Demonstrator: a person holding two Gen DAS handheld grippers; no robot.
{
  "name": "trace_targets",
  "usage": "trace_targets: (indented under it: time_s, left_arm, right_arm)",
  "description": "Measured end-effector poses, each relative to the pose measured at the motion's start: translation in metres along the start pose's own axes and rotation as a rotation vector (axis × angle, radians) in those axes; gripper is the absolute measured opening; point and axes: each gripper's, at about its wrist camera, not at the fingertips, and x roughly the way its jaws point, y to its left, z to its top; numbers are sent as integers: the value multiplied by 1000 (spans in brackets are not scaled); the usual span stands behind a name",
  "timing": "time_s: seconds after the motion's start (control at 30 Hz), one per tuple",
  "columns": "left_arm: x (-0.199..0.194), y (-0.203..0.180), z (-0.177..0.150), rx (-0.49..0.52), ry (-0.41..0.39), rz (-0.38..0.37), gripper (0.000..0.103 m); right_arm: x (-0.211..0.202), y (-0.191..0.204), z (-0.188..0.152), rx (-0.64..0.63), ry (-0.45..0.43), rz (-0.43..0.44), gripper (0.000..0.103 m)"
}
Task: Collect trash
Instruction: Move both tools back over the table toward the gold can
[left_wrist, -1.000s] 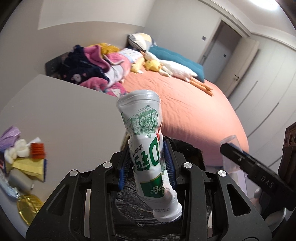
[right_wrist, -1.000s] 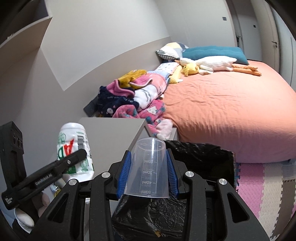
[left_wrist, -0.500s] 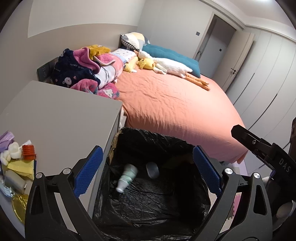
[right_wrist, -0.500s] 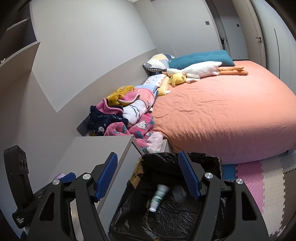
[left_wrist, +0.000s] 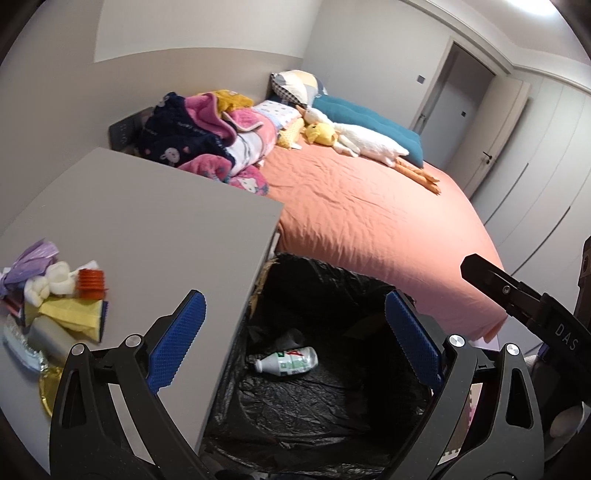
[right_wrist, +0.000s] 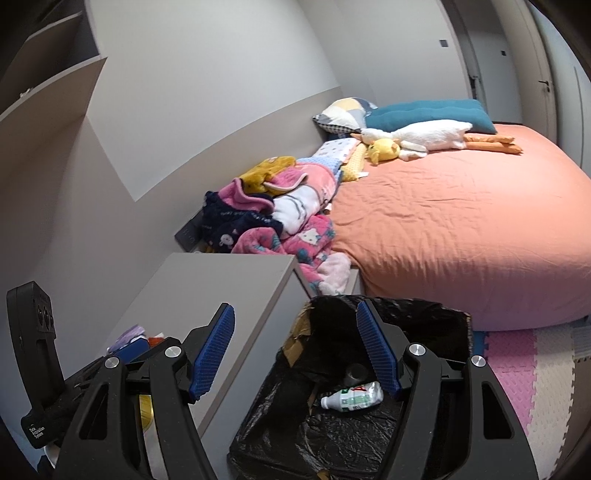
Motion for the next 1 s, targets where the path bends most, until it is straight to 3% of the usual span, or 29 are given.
trace_targets:
  time_s: [1.0]
  left_arm:
    - [-51, 116, -53, -263, -16, 262, 94]
  right_arm:
    - [75, 111, -36, -189, 216, 229, 69]
